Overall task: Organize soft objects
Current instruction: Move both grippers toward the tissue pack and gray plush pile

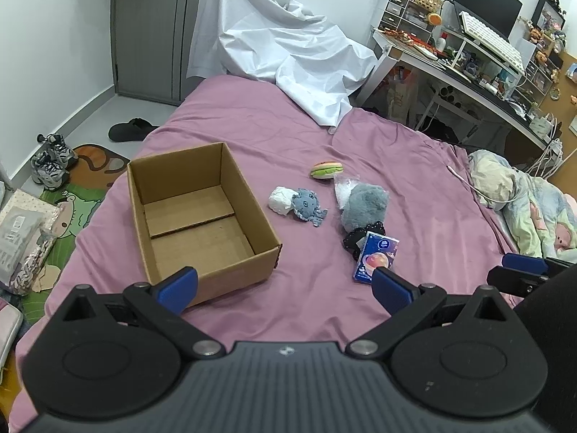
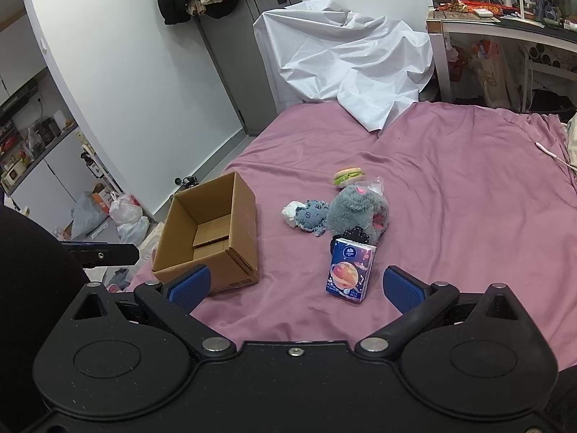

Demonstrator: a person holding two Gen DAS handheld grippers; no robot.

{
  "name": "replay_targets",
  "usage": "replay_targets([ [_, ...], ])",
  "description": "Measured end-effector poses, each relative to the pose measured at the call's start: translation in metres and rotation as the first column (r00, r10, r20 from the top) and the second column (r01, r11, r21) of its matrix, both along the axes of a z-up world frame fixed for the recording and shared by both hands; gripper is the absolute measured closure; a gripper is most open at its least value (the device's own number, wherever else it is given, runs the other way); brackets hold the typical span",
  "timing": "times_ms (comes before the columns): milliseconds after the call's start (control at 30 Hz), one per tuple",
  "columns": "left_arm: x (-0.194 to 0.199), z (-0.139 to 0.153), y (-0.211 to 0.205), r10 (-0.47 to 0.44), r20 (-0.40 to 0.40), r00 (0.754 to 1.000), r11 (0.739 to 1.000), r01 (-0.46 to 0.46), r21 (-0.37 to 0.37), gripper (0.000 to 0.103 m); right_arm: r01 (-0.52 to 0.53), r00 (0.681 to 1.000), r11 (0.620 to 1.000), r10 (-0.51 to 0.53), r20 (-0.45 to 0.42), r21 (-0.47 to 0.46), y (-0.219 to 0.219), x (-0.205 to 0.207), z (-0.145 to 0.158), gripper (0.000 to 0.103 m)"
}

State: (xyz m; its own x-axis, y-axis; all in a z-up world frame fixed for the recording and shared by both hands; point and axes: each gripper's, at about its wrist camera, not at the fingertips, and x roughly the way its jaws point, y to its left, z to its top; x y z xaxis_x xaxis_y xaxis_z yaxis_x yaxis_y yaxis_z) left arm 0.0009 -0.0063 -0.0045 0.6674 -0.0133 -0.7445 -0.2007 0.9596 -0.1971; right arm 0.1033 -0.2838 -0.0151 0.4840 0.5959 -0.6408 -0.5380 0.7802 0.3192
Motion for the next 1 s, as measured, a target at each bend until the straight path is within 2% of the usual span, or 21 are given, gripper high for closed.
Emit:
replay_targets([
  [67,0.001,0.0,-0.001,-0.005,0.005,1.0,1.0,0.005,0.003,0.001,-0.001,1.0,1.0,0.001,-0.003,0.021,0.0,0.0,-0.001,0.0],
  [233,0.007,0.0,-0.004,-0.034,0.007,0.999,0.999,0.034,0.019,0.001,-0.004,0.999,1.0,0.004,-0.044,-0.002,-0.001,0.005,-0.007,0.0],
  [433,0.027,-0.006,-0.008,-0.085,-0.001,0.996,0.996,0.085,0.019,0.001,0.002,1.0,1.0,-0.002,-0.009,-0.032,-0.008,0.013,-0.016,0.0],
  [733,0.055,-0.017,-0.014,-0.142,-0.012,0.99,0.99,0.142,0.023,0.001,0.036,0.999,0.999,-0.037,-0.037,-0.04,-0.02,0.028,-0.029,0.0],
  [1000,0.075,-0.031,-0.013,-0.145,-0.027,0.989,0.989,0.146,0.021,0.001,0.058,0.995,0.995,-0.064,-0.078,-0.079,-0.025,0.039,-0.039,0.0],
])
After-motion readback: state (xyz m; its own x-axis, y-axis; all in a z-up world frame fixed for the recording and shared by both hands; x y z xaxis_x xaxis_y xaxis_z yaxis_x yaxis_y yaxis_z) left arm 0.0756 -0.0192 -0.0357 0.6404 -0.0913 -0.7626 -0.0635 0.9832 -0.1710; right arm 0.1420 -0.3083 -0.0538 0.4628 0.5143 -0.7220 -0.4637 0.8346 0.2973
